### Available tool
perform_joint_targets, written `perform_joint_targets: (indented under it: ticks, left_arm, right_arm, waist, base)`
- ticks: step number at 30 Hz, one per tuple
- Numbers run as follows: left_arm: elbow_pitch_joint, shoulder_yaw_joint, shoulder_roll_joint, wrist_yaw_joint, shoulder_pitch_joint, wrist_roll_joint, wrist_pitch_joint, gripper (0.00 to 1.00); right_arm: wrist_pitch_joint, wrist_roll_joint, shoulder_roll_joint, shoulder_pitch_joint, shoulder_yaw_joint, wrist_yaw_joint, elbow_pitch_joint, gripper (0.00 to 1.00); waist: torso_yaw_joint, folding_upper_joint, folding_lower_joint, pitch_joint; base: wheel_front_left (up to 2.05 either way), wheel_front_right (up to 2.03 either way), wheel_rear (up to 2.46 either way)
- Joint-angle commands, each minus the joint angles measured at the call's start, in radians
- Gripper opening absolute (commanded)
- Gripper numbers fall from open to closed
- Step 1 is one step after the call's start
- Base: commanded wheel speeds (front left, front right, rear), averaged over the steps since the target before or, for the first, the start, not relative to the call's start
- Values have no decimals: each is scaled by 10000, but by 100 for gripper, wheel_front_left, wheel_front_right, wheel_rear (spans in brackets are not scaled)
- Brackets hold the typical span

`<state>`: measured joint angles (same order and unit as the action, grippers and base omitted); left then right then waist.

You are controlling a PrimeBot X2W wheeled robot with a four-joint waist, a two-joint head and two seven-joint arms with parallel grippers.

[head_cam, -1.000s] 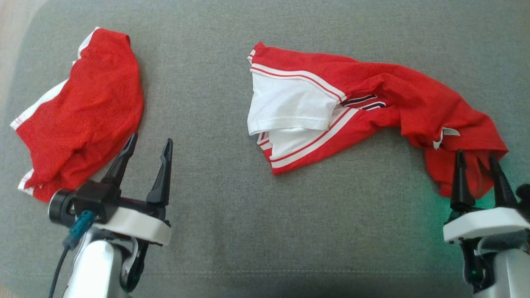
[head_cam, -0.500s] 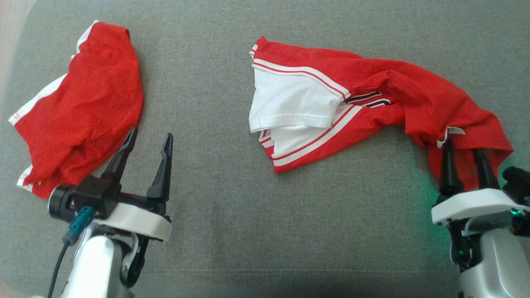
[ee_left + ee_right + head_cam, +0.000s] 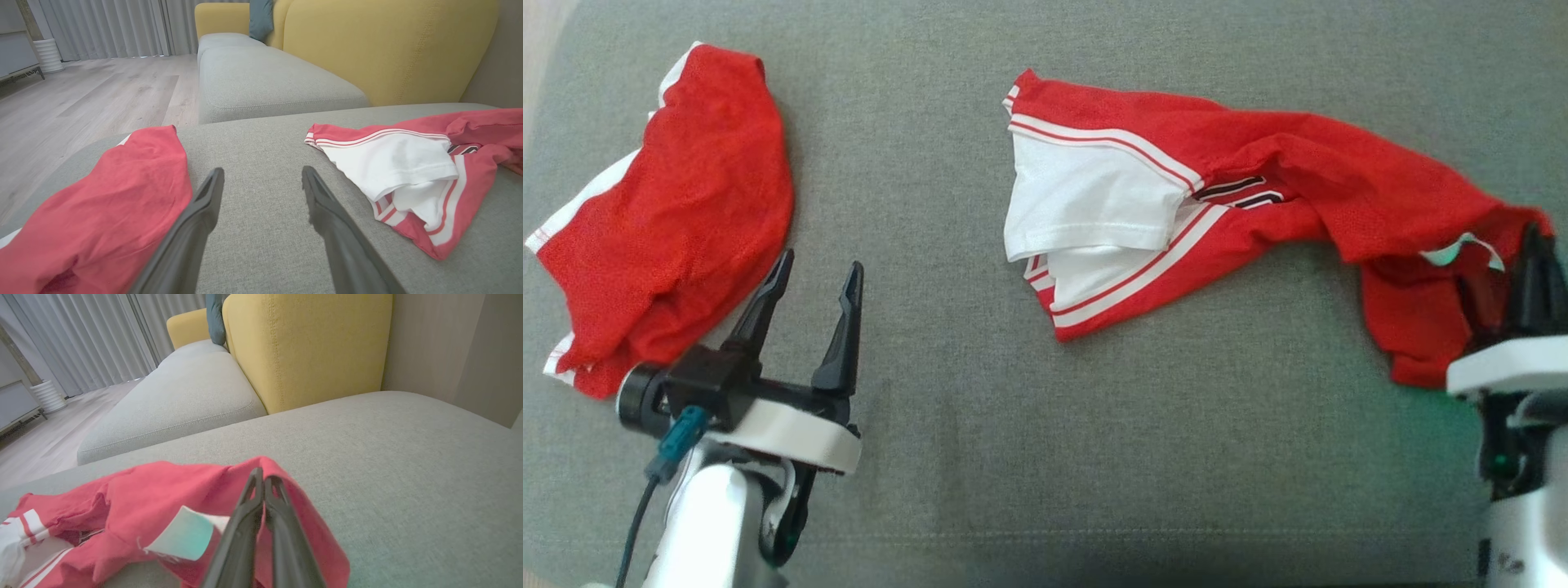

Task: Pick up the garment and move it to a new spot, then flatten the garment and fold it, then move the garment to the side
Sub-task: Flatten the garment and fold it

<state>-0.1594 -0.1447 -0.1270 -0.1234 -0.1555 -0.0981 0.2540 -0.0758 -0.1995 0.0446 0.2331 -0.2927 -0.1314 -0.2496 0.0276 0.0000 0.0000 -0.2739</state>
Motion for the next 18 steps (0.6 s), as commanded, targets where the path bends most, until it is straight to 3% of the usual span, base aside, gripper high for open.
perform_joint_targets:
  ticks: [1, 11, 18]
  left_arm:
    - [388, 406, -142, -12, -435, 65, 78, 100]
    - [395, 333, -89, -29, -597, 41, 78, 100]
    - [413, 279, -74, -39, -713, 26, 78, 100]
  right_arm:
    - [113, 99, 57, 428, 153, 7, 440, 0]
    - [1346, 342, 127, 1410, -953, 7, 1448, 0]
    - [1824, 344, 607, 2021, -1098, 7, 805, 0]
  waist:
    - [-1, 0, 0, -17]
    - [148, 0, 0, -192]
    - [312, 0, 0, -395]
  base:
    - [0, 0, 0]
    - [0, 0, 0]
    - [0, 0, 0]
